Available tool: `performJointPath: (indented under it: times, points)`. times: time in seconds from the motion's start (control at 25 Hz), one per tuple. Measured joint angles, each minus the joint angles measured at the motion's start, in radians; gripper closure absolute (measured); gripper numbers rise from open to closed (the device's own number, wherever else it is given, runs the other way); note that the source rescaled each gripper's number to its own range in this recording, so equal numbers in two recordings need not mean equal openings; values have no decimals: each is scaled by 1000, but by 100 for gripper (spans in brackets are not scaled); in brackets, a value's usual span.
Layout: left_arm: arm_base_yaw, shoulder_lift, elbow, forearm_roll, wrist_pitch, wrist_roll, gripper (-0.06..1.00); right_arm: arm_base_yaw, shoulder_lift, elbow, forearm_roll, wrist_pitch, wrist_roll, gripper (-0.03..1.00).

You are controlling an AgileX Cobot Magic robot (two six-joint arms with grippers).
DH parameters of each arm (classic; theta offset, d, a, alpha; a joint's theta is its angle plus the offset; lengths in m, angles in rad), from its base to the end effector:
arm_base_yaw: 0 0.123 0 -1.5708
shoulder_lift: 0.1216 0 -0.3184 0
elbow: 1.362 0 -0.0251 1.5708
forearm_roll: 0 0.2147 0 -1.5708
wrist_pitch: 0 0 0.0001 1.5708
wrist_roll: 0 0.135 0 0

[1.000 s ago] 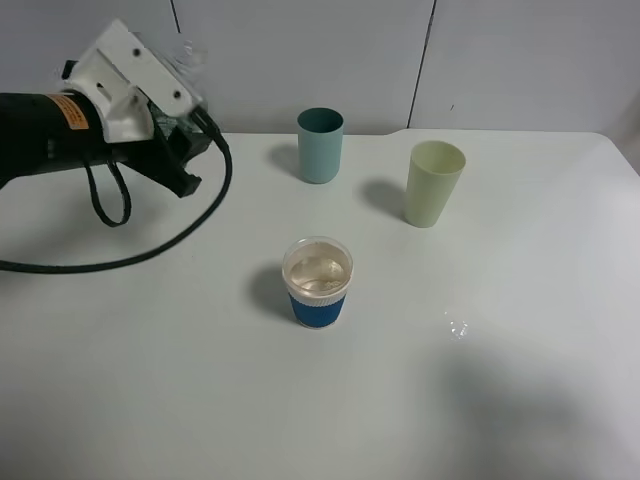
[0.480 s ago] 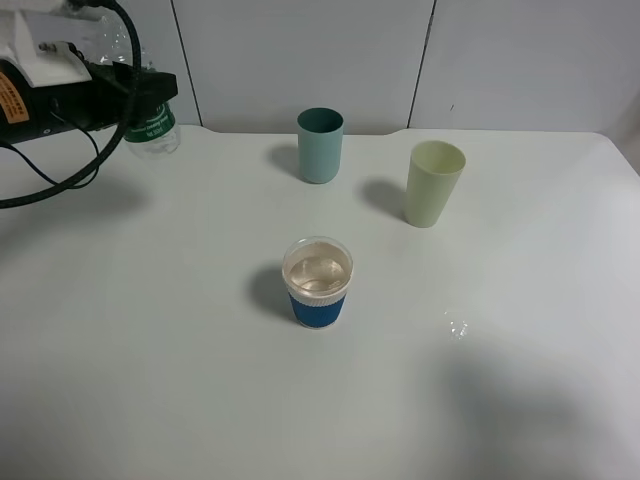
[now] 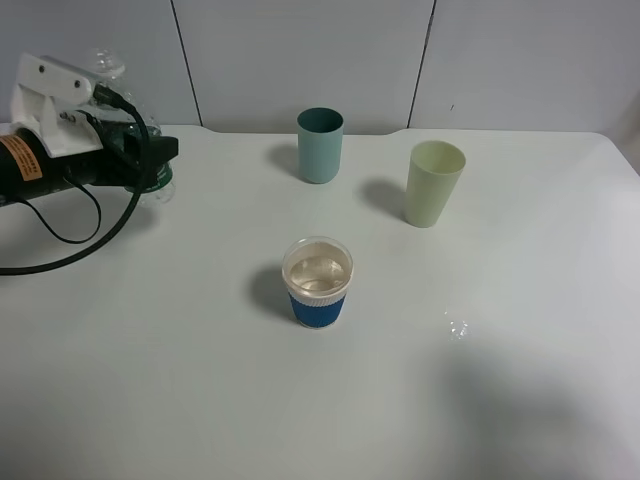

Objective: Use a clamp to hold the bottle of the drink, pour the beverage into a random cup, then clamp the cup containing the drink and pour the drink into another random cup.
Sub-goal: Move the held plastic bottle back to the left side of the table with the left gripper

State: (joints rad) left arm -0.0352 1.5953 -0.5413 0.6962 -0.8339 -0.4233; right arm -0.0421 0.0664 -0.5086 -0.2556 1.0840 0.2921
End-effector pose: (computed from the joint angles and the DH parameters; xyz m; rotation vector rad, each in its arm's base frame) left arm 0.3012 -0.0747 0.2444 0.4557 1.7649 -0.4155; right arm -0.0286 -0.0290 0.2448 0.3559 2.0702 -0.1606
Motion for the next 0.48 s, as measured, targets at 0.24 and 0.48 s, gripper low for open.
performJointPath:
  times: [0.24,0.48]
  points:
    - [0,125,0,0,-103,102,88,0,0,0,0,0,0,2]
    - [0,241,0,-2,-201,182,88,0,0,0,0,0,0,2]
